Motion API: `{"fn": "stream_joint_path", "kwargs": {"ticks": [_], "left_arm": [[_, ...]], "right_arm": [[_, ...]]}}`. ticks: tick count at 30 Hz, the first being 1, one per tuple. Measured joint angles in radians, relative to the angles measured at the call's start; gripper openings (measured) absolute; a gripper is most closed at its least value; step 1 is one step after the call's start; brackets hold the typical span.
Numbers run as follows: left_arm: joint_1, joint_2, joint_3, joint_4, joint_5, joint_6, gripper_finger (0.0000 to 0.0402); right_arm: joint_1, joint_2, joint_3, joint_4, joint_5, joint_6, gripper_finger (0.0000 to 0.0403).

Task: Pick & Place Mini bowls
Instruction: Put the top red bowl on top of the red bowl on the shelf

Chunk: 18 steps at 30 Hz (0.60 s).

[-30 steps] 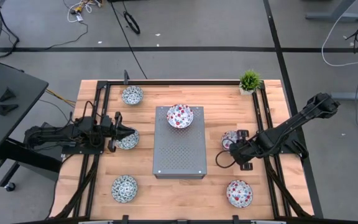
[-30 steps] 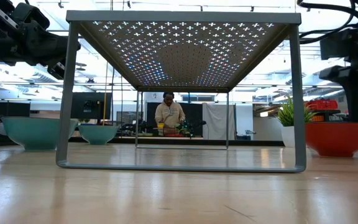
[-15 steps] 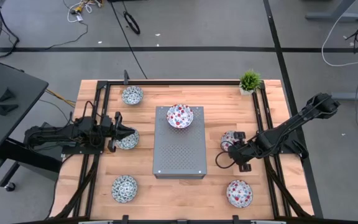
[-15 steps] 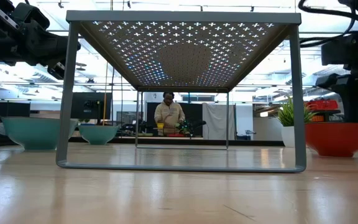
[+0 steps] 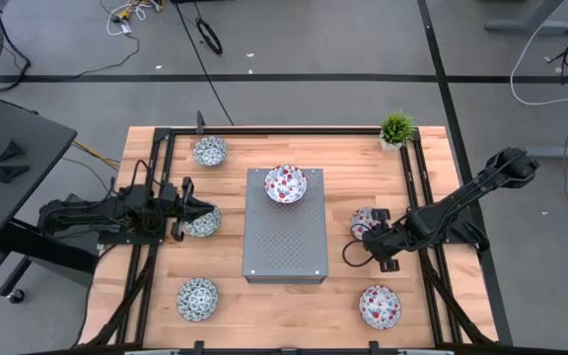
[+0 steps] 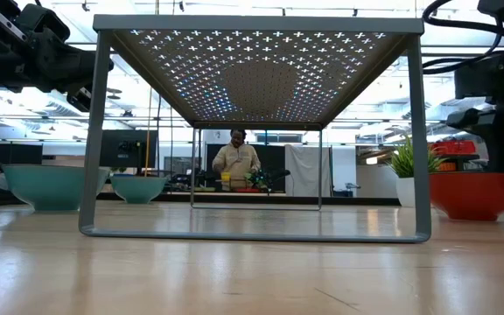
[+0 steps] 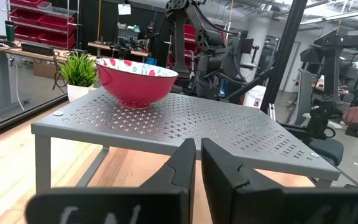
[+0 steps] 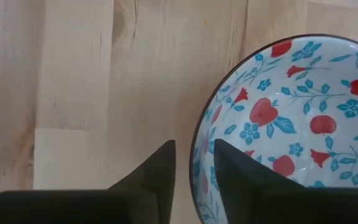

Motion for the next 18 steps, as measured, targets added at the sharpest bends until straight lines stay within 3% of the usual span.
{"fn": "stream_joint_path", "kwargs": {"ticks": [10,18], "left_arm": [[0.0,0.0,0.0,0.0,0.0,-0.001,0.0032],[0.0,0.0,0.0,0.0,0.0,0.0,0.0032]], "right_arm": [[0.0,-0.001,0.002,0.005,0.016,-0.003,0.002],[0.0,-0.001,0.003,0.006,0.017,-0.004,0.001]]}}
